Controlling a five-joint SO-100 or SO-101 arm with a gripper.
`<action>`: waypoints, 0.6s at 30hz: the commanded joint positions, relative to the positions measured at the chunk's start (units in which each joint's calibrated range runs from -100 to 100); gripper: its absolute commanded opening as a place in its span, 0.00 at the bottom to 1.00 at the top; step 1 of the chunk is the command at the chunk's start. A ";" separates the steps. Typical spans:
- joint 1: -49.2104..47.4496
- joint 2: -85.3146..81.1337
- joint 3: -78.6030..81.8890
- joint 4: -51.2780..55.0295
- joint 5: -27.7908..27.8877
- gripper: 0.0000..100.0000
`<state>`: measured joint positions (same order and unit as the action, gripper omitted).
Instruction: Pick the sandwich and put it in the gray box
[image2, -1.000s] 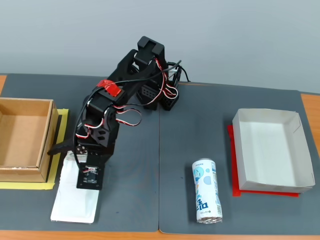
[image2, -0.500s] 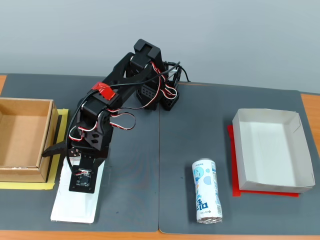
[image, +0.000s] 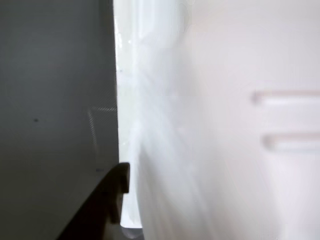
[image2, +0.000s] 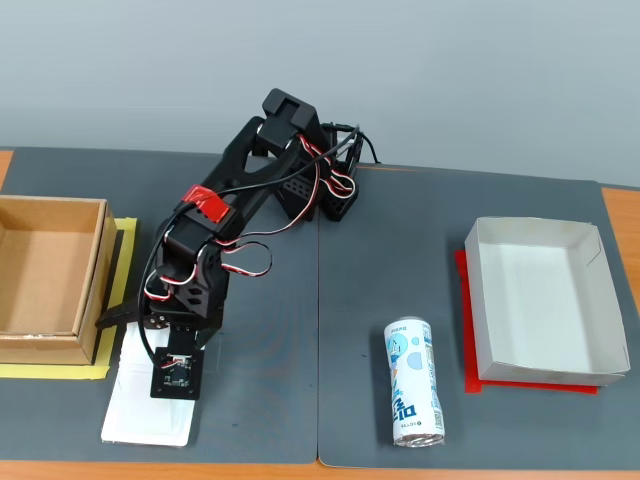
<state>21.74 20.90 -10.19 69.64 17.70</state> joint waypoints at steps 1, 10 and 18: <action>-1.19 -1.02 -2.06 -2.02 0.19 0.56; -1.56 -0.93 -1.70 -2.28 0.19 0.56; -1.49 -1.02 -1.70 -1.85 0.19 0.56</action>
<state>20.27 20.90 -10.19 67.56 17.70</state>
